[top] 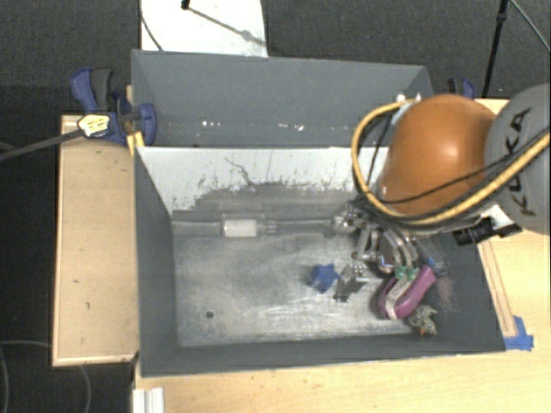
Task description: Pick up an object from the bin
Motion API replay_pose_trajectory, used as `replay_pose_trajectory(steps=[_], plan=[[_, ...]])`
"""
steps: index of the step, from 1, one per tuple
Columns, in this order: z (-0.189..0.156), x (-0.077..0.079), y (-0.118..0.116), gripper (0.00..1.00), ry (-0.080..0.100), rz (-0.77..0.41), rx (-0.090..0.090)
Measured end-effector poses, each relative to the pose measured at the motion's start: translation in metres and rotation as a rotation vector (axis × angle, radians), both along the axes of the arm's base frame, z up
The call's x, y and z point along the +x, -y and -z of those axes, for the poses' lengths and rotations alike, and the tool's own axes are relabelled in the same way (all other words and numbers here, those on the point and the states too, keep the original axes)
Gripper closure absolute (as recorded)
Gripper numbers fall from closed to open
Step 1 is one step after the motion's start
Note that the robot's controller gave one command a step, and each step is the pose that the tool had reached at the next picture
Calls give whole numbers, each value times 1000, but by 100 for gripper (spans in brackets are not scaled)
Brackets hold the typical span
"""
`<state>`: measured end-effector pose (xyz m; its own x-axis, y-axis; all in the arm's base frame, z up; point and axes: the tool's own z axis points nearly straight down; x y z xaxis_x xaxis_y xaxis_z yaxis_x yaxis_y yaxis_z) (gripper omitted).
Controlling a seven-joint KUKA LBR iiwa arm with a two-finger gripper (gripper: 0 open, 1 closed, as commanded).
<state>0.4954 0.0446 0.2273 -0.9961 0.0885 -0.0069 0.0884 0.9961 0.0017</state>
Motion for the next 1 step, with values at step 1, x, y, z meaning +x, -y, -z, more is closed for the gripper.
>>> replay_pose_trajectory(steps=[1], plan=[[140, 18, 51, 0, -12, -13, -1]])
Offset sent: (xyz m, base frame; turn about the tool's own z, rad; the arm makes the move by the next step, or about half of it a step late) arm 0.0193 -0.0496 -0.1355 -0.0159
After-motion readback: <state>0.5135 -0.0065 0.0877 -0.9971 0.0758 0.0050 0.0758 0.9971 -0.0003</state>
